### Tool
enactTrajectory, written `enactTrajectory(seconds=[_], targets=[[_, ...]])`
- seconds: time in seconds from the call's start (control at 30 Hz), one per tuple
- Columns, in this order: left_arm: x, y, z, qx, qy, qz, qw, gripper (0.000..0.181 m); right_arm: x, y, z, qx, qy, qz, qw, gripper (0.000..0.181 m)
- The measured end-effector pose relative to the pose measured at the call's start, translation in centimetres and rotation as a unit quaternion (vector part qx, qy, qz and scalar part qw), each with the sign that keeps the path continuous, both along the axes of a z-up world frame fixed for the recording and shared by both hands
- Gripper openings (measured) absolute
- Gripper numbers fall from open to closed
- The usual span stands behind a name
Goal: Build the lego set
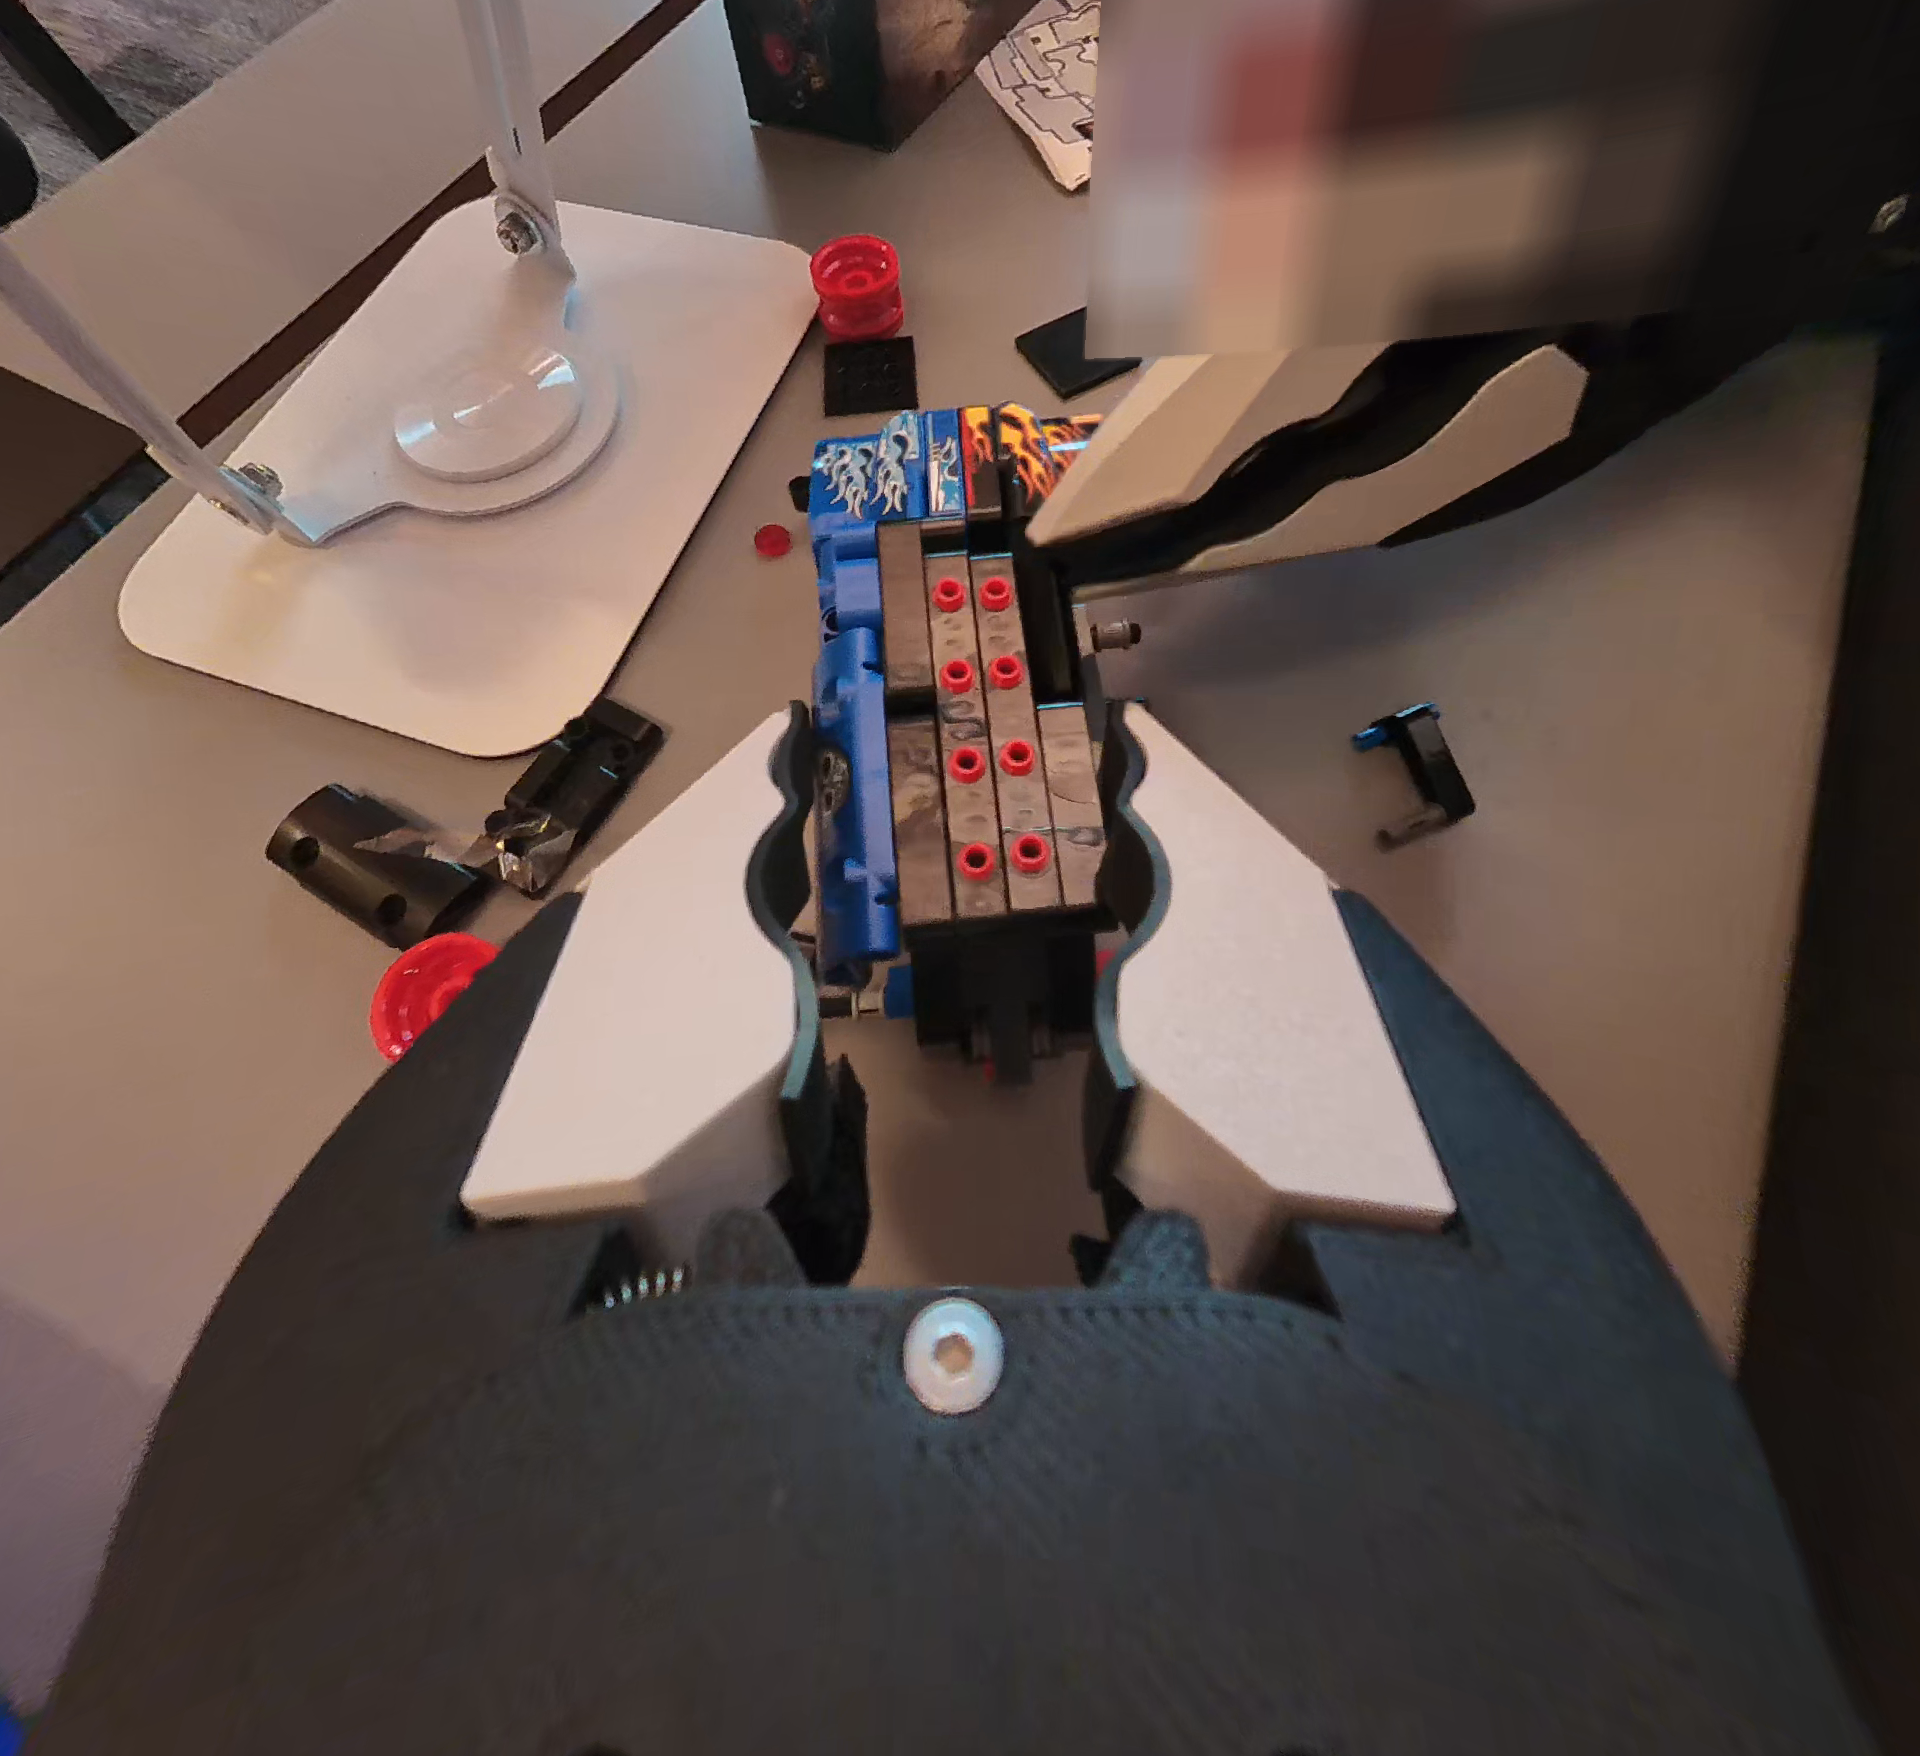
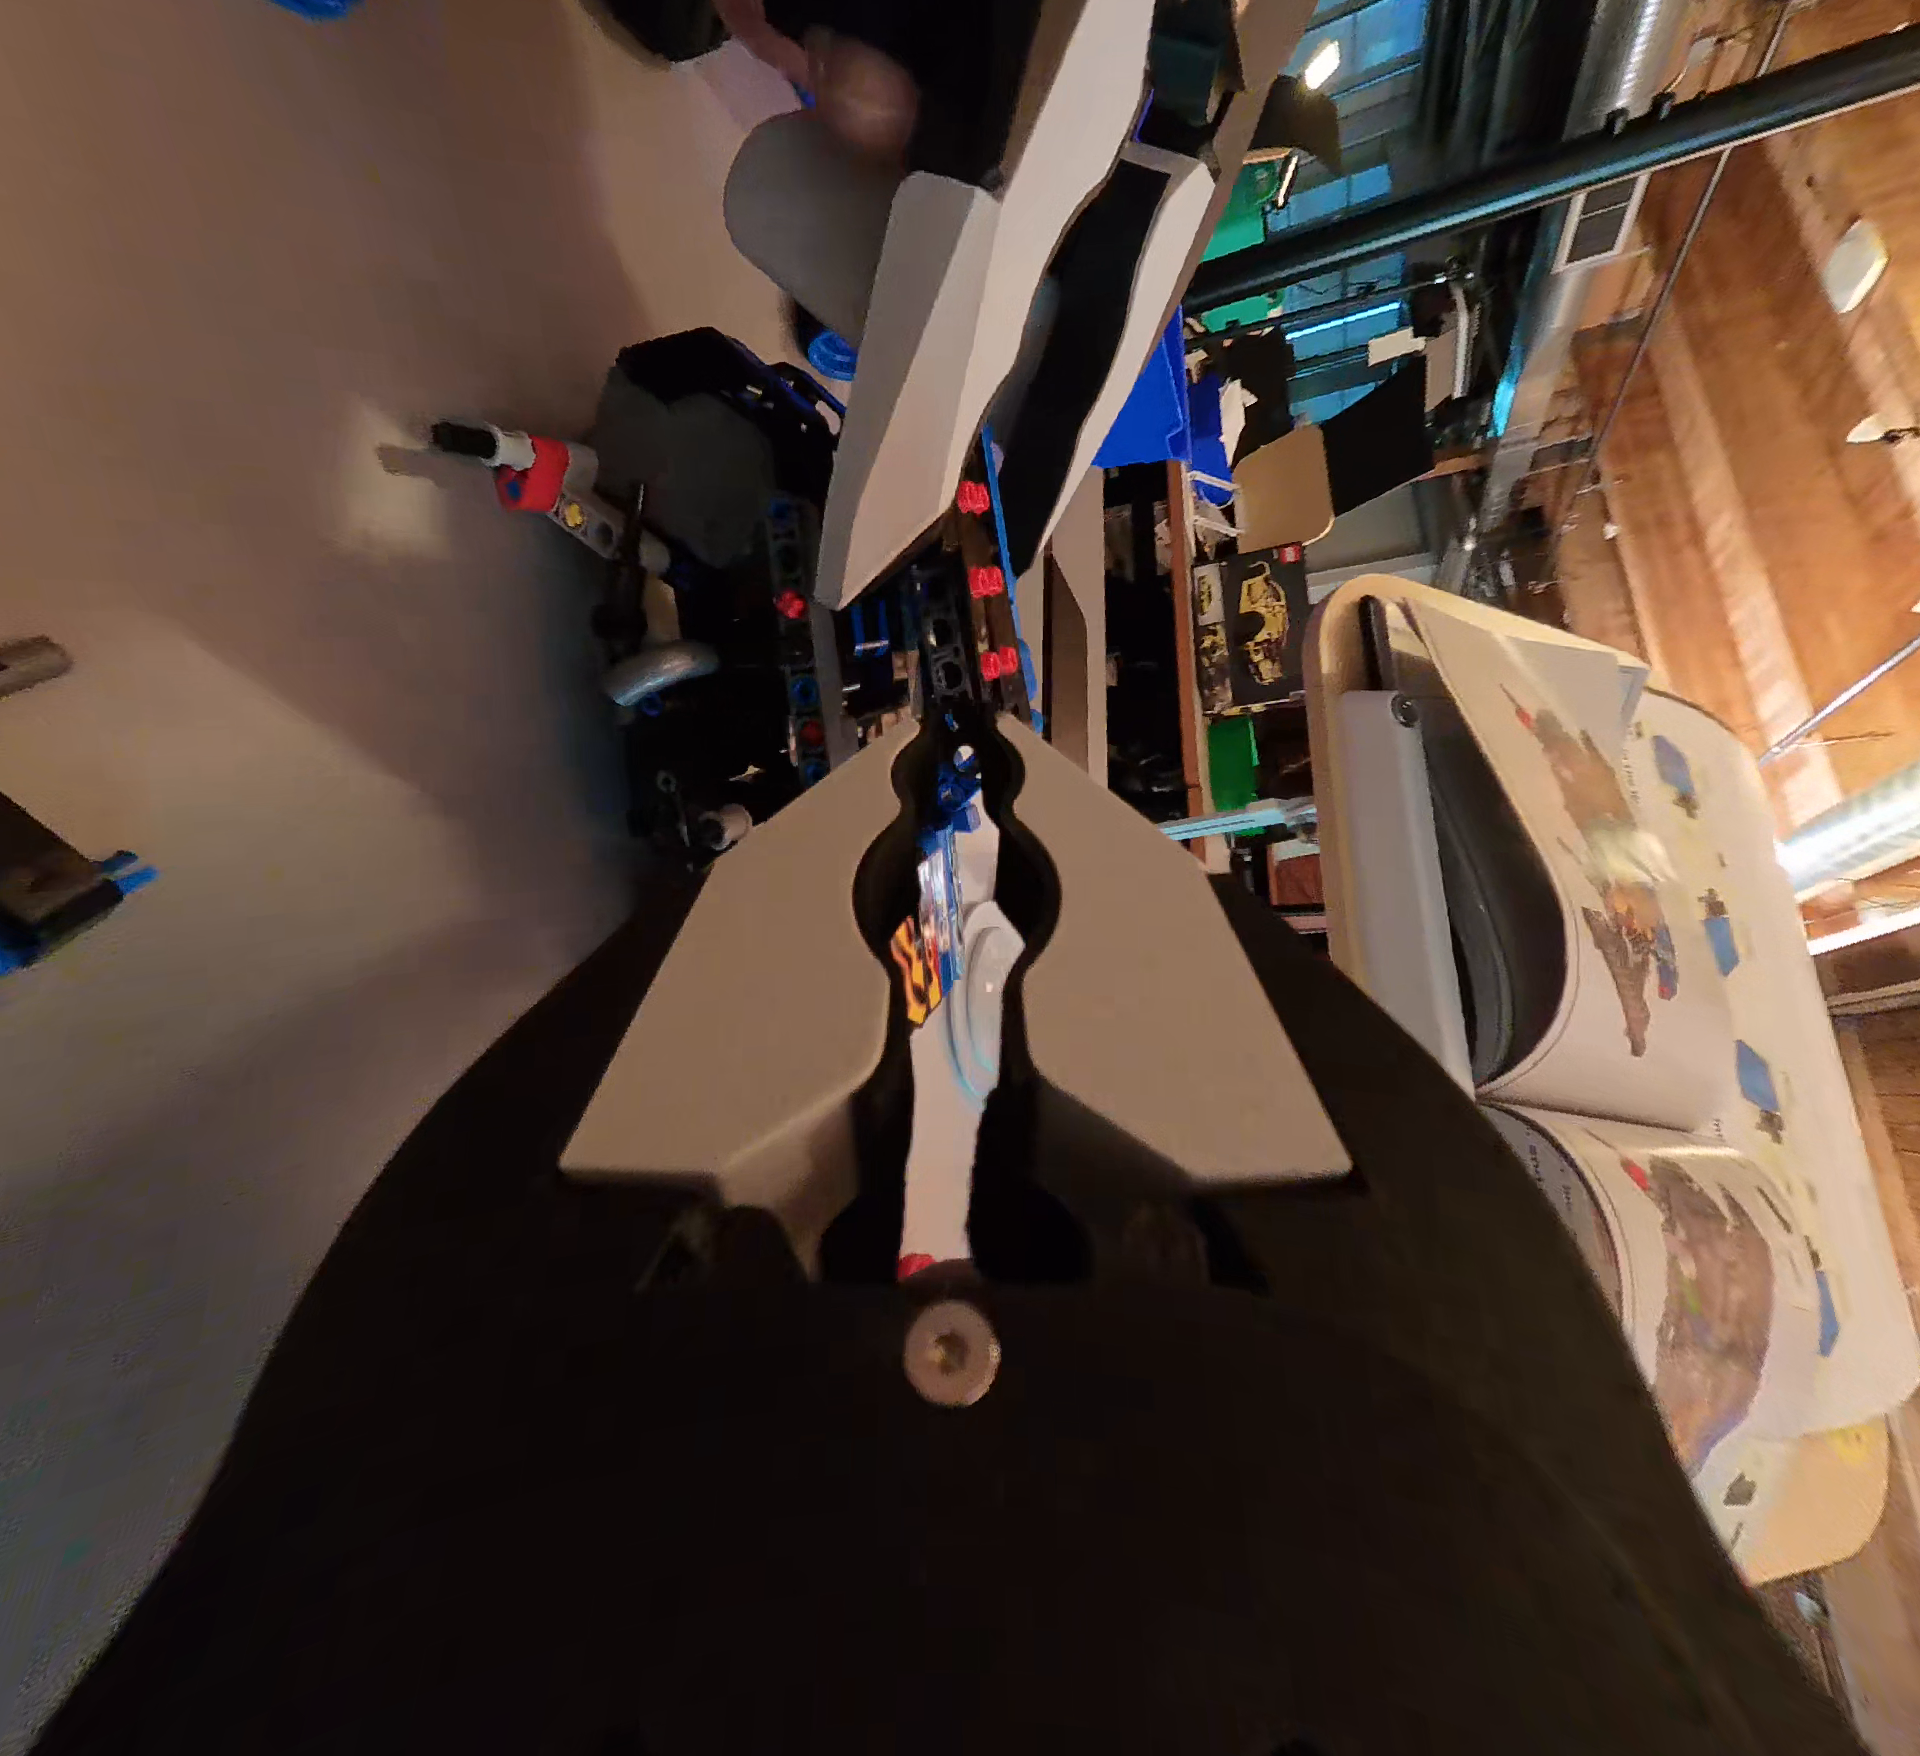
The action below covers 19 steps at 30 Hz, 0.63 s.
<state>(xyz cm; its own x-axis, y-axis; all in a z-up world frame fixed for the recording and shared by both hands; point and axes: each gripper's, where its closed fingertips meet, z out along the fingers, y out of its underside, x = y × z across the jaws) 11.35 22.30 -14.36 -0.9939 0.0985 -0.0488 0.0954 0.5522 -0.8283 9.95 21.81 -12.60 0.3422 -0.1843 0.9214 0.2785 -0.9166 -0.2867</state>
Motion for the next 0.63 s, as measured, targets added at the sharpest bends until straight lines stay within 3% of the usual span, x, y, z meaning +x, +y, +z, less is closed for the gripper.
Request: enactTrajectory(seconds=[0.63], targets=[[0.25, -0.67, 0.15, -0.015, 0.006, 0.020, 1.000, 0.054, 0.40, 0.49, 0.25, -0.013, -0.076, -0.021, 0.997, 0.005]])
